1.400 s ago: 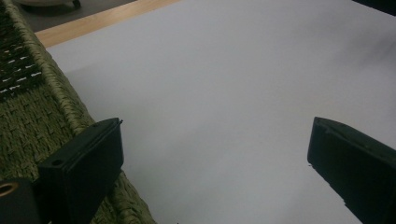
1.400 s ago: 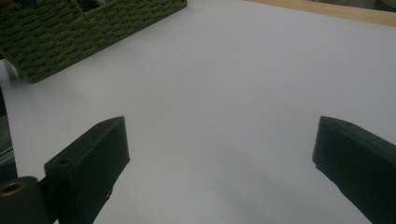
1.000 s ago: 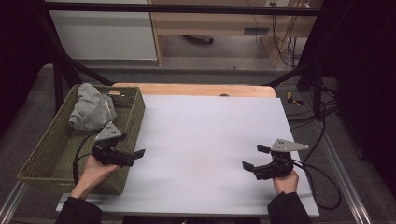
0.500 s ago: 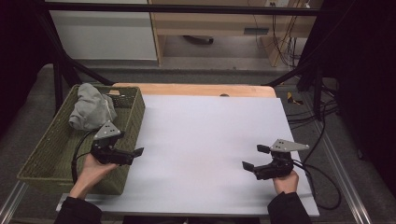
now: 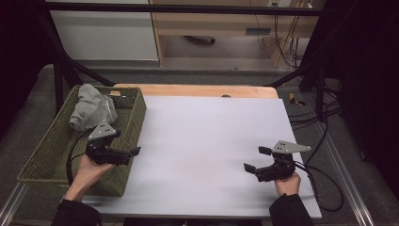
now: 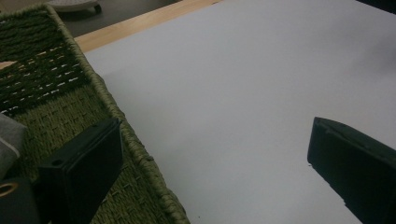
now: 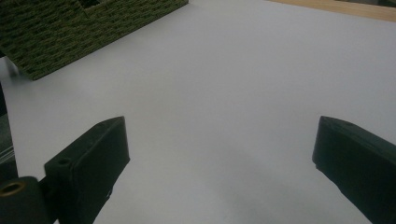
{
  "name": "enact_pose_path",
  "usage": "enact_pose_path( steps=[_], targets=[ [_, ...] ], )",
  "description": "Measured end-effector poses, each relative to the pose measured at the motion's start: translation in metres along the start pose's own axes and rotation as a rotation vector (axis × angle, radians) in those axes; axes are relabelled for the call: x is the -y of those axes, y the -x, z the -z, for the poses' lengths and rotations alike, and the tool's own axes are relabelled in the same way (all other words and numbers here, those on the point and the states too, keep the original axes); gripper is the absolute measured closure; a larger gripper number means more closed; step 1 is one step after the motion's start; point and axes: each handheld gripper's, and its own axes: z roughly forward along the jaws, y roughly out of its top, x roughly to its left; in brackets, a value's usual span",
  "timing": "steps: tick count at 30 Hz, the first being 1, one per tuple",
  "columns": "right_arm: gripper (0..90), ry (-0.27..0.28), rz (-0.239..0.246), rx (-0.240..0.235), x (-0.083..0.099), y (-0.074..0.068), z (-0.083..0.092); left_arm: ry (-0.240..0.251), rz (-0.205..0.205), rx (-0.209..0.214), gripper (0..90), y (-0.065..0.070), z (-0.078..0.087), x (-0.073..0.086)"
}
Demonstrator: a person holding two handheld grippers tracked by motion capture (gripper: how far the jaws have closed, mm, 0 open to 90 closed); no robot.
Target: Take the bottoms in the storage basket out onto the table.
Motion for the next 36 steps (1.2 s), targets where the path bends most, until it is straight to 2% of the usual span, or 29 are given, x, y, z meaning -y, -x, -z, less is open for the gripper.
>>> enact_pose_path(
  steps=[12,23,36],
  targets=[
    [4.4,-0.004,0.007,0.003,0.0,0.0,-0.001,-0.016,0.006,-0.018,3.6,-0.006,0.005,0.001],
    [4.4,-0.006,-0.001,0.003,0.001,0.0,-0.001,-0.02,0.03,-0.05,3.6,-0.015,0.013,0.003],
    [4.4,-0.009,0.001,0.002,0.001,0.0,-0.001,-0.034,0.039,-0.086,3.6,-0.025,0.021,0.005]
  ],
)
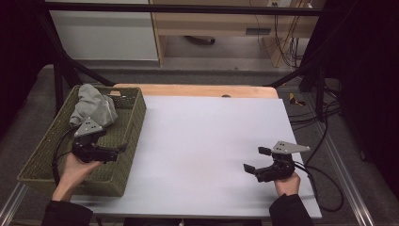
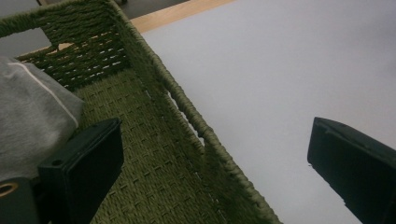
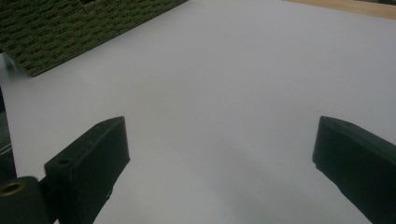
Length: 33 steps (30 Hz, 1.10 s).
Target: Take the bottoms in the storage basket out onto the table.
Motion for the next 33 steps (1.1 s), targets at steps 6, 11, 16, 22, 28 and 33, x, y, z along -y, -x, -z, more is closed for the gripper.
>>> enact_pose_path(
  steps=[6,11,16,22,28,33],
  targets=[
    [4.4,0.0,0.001,0.001,0.0,0.0,0.0,0.0,0.01,-0.016,3.6,-0.004,0.003,0.001],
    [4.4,-0.003,0.002,0.0,0.0,0.0,-0.001,0.002,0.029,-0.031,3.6,-0.01,0.006,0.003],
    [4.4,0.0,0.0,0.004,0.0,0.0,0.0,-0.001,0.048,-0.059,3.6,-0.015,0.008,0.005],
    [4.4,-0.002,0.0,-0.002,0.0,0.0,-0.001,0.0,0.065,-0.086,3.6,-0.023,0.011,0.008],
    [4.4,-0.003,0.0,-0.003,0.0,0.0,-0.001,-0.014,0.068,-0.104,3.6,-0.028,0.012,0.01],
    [4.4,-0.002,-0.003,-0.009,0.002,0.0,-0.001,-0.017,0.078,-0.112,3.6,-0.032,0.013,0.012]
  ],
)
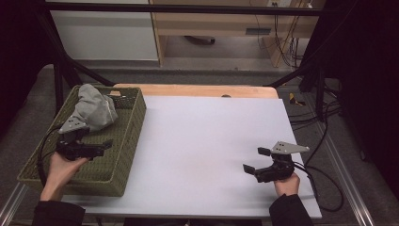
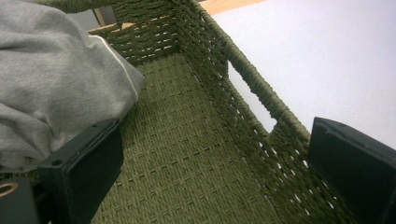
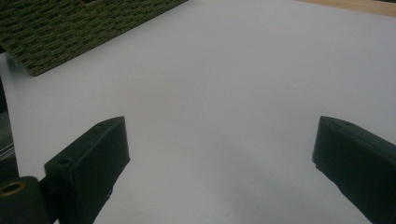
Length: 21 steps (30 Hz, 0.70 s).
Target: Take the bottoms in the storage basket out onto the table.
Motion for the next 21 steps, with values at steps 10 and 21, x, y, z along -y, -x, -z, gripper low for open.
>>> enact_pose_path(
  steps=[10,21],
  targets=[
    [4.4,-0.008,0.0,-0.003,0.0,0.001,-0.001,-0.004,0.006,-0.022,3.6,-0.01,0.003,0.001],
    [4.4,-0.013,0.004,0.0,0.001,0.0,-0.003,0.0,0.022,-0.04,3.6,-0.022,0.009,0.0]
  ],
)
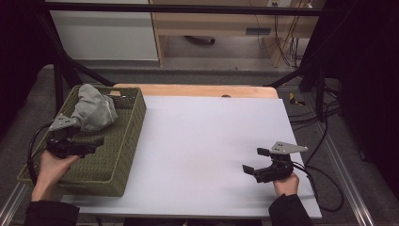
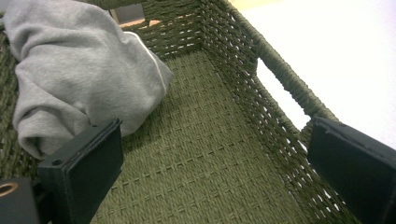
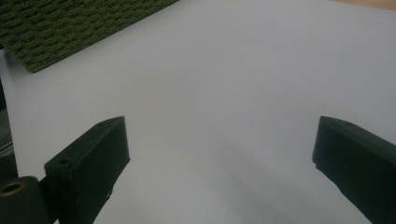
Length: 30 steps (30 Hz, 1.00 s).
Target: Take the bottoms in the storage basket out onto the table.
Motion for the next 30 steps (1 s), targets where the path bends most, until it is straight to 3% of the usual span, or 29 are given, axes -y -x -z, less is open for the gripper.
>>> enact_pose_path(
  steps=[15,30],
  targets=[
    [4.4,-0.001,-0.002,0.0,0.0,-0.001,0.0,-0.007,-0.016,-0.004,3.7,-0.002,0.008,-0.016],
    [4.4,0.001,-0.002,0.001,0.0,-0.001,0.0,-0.035,-0.02,-0.029,3.7,-0.015,0.01,-0.041]
  ],
)
